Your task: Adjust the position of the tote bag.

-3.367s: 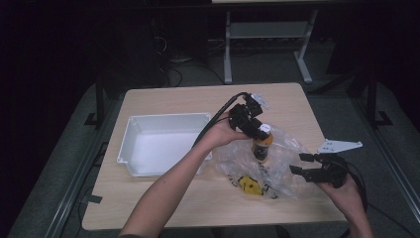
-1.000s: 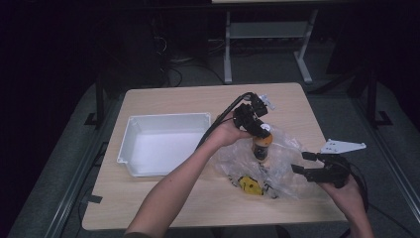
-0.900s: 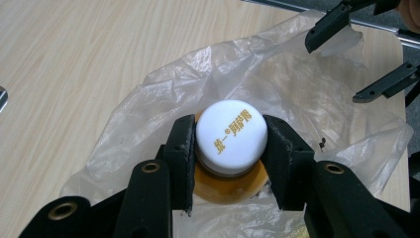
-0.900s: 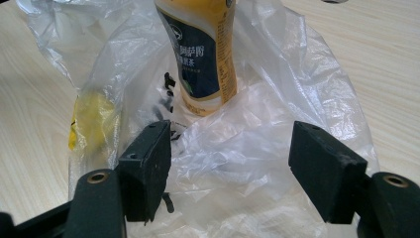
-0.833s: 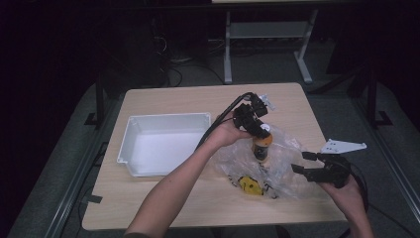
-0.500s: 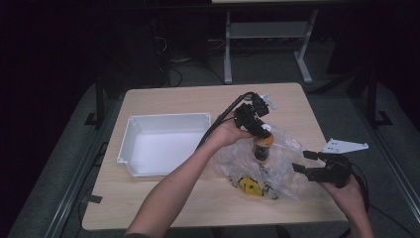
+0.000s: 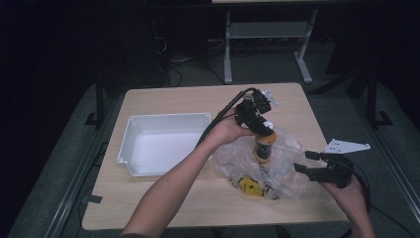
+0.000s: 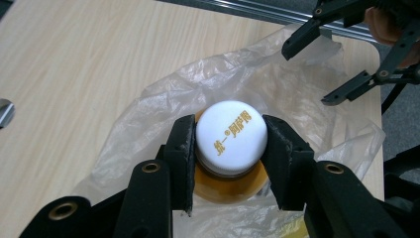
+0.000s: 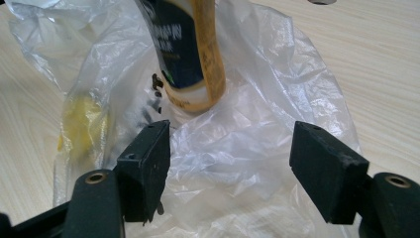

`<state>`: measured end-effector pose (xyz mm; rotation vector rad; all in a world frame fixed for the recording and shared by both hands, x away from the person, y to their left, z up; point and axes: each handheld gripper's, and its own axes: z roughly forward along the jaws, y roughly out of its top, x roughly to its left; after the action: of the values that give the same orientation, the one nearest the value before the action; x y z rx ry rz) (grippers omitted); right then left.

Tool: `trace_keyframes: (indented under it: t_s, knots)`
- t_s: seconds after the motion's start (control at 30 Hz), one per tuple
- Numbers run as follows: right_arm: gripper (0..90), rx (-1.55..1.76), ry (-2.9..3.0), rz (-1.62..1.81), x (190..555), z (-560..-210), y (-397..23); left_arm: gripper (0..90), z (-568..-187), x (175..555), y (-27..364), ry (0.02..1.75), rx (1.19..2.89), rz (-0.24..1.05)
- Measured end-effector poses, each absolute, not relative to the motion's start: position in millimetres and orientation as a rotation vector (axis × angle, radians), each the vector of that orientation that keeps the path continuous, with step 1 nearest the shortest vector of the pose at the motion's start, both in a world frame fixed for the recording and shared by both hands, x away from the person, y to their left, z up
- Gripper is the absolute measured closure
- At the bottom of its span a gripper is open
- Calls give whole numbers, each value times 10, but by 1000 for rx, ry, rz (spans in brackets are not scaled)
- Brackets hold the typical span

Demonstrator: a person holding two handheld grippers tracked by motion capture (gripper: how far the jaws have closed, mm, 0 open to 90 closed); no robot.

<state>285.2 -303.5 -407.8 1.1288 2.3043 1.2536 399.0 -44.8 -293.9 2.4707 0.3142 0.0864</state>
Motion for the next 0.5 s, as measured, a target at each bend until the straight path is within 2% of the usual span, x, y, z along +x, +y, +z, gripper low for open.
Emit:
trace_keyframes:
  t_s: [0.5]
  knots:
    - [314,1125,2306,1246,2855,-4074,-3024,590,-2558,3889,-357,303,2449,106]
